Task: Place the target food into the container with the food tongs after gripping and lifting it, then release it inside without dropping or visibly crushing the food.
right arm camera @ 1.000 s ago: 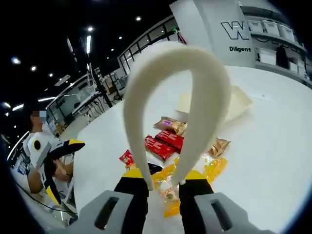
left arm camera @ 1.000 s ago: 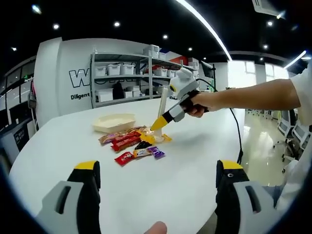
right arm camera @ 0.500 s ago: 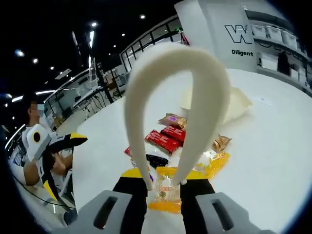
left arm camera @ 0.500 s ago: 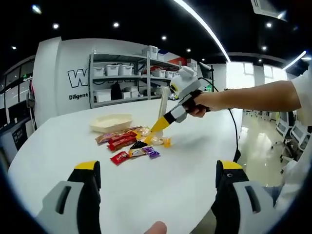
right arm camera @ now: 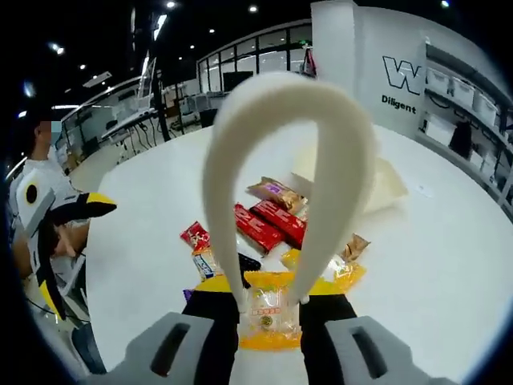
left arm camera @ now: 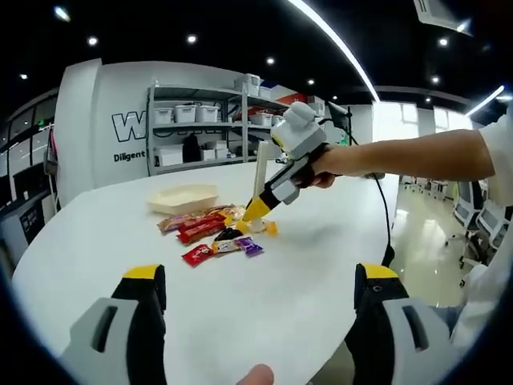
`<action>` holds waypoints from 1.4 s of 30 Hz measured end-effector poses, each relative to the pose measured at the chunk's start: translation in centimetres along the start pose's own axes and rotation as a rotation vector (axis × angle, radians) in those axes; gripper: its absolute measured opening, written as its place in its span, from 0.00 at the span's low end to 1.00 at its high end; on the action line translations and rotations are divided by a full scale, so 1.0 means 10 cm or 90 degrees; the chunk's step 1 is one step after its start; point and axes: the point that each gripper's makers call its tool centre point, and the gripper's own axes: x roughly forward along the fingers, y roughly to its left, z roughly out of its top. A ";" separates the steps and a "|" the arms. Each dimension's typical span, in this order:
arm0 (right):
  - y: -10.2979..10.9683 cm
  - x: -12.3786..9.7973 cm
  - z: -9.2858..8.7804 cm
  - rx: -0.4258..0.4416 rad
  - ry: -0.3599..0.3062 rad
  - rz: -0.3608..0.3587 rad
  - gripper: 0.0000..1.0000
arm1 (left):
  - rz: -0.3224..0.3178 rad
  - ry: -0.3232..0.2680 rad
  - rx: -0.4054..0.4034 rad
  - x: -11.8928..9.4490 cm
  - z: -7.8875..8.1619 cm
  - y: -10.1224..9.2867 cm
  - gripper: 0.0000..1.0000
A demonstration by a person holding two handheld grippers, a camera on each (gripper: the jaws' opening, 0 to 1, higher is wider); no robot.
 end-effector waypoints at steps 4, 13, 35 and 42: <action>-0.03 -0.06 0.09 -0.002 -0.013 -0.005 0.23 | 0.005 0.001 0.007 -0.02 0.01 0.03 0.96; -0.10 0.01 -0.05 0.015 0.006 0.004 0.24 | -0.001 -0.002 0.002 0.04 0.00 0.01 0.95; -0.27 -0.05 0.05 0.153 -0.043 0.007 0.09 | -0.007 0.002 -0.006 0.14 -0.05 0.01 0.93; -0.37 -0.15 0.24 0.222 -0.091 0.024 0.10 | -0.001 -0.009 -0.019 0.12 -0.05 0.09 0.91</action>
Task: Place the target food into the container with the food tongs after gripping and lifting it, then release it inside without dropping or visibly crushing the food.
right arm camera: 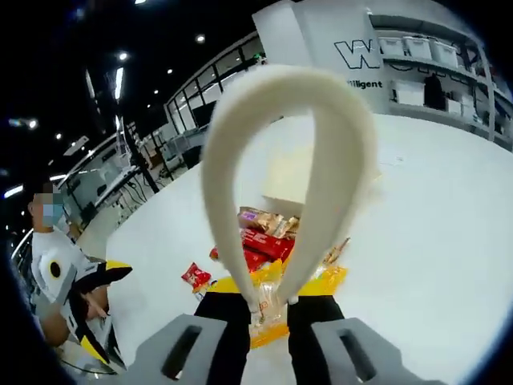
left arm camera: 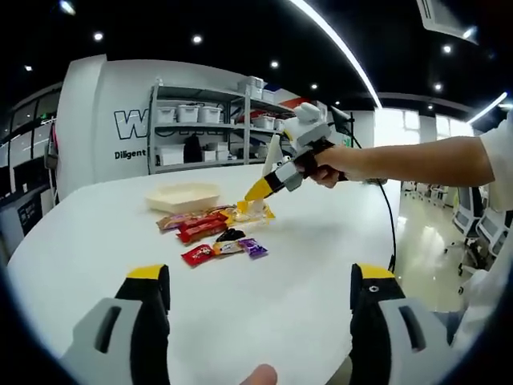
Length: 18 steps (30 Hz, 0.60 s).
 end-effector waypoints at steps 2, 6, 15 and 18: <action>-0.03 0.00 0.07 0.014 -0.013 -0.007 0.10 | 0.001 0.001 0.001 0.00 -0.02 0.02 0.91; -0.04 0.05 0.21 0.032 -0.029 0.000 0.10 | -0.002 -0.007 -0.021 0.01 -0.04 0.05 0.92; -0.09 0.20 0.56 0.029 -0.052 -0.006 0.11 | 0.000 -0.028 0.006 0.03 0.03 0.05 0.99; -0.11 0.25 0.66 0.033 -0.062 -0.015 0.11 | -0.005 -0.021 0.019 0.05 0.04 0.03 0.99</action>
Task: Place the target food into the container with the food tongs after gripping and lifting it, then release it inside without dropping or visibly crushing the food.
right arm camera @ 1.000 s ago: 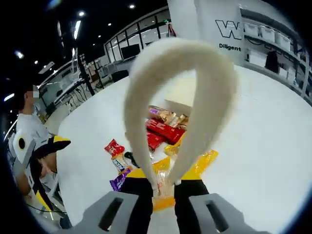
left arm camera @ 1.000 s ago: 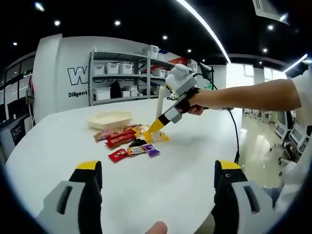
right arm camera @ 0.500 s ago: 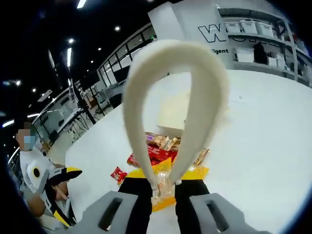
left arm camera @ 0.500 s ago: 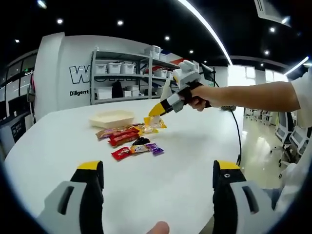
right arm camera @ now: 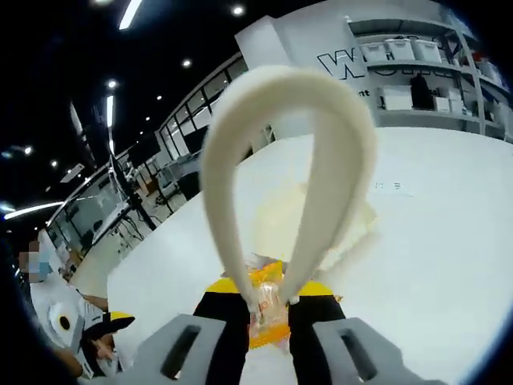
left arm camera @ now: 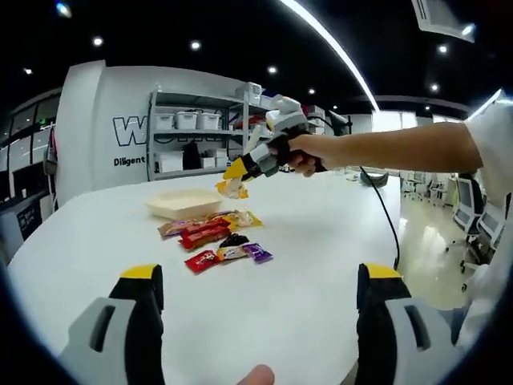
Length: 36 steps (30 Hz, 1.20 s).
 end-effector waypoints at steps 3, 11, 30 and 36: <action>-0.05 0.09 0.08 0.000 -0.006 -0.008 0.11 | 0.006 -0.006 0.002 0.00 0.04 0.02 0.99; -0.15 0.32 0.15 0.001 -0.017 -0.013 0.12 | 0.022 -0.026 -0.039 0.00 0.11 0.15 0.99; -0.42 0.78 0.23 -0.025 -0.021 -0.061 0.13 | 0.017 -0.007 0.006 0.01 0.18 0.15 0.96; -0.42 0.88 0.22 -0.062 -0.026 -0.062 0.14 | 0.015 0.001 0.011 0.03 0.15 0.22 0.91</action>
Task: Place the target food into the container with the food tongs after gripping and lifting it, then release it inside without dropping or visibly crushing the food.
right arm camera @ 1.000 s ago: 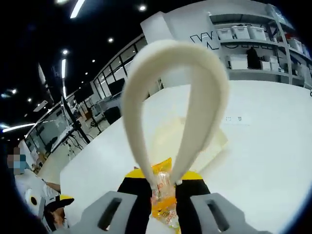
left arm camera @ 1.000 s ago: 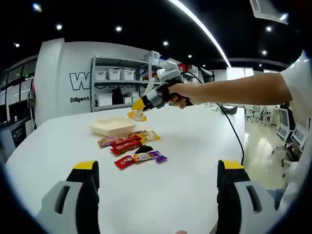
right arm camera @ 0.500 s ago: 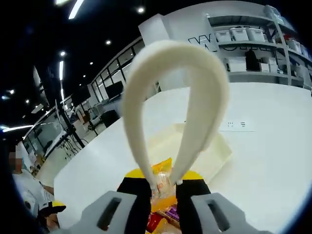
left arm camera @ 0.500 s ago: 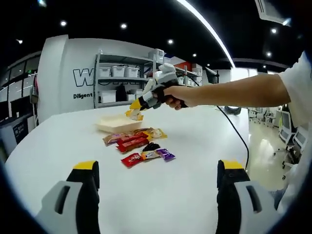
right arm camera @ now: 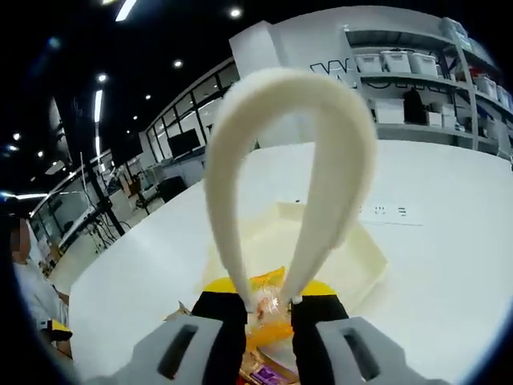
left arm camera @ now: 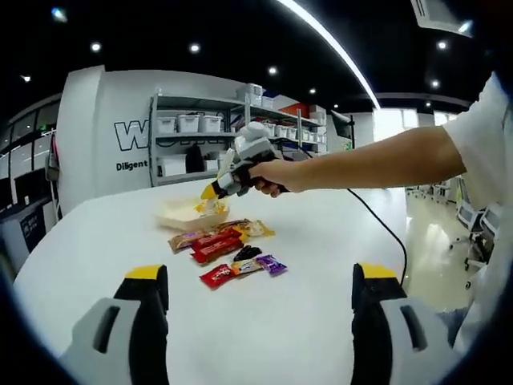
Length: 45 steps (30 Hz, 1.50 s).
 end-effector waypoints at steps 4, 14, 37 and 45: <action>0.01 0.06 -0.05 0.002 0.007 0.001 0.15 | 0.008 0.002 -0.014 0.01 -0.05 0.07 0.91; -0.05 0.21 -0.06 0.011 0.002 -0.002 0.16 | 0.017 0.006 -0.027 0.04 -0.09 0.15 0.91; -0.15 0.00 0.13 0.025 -0.011 -0.007 0.18 | 0.035 0.012 -0.033 0.07 -0.12 0.16 0.92; 0.01 -0.28 0.12 -0.002 -0.010 0.031 0.16 | 0.028 0.013 -0.024 0.10 -0.06 0.09 0.92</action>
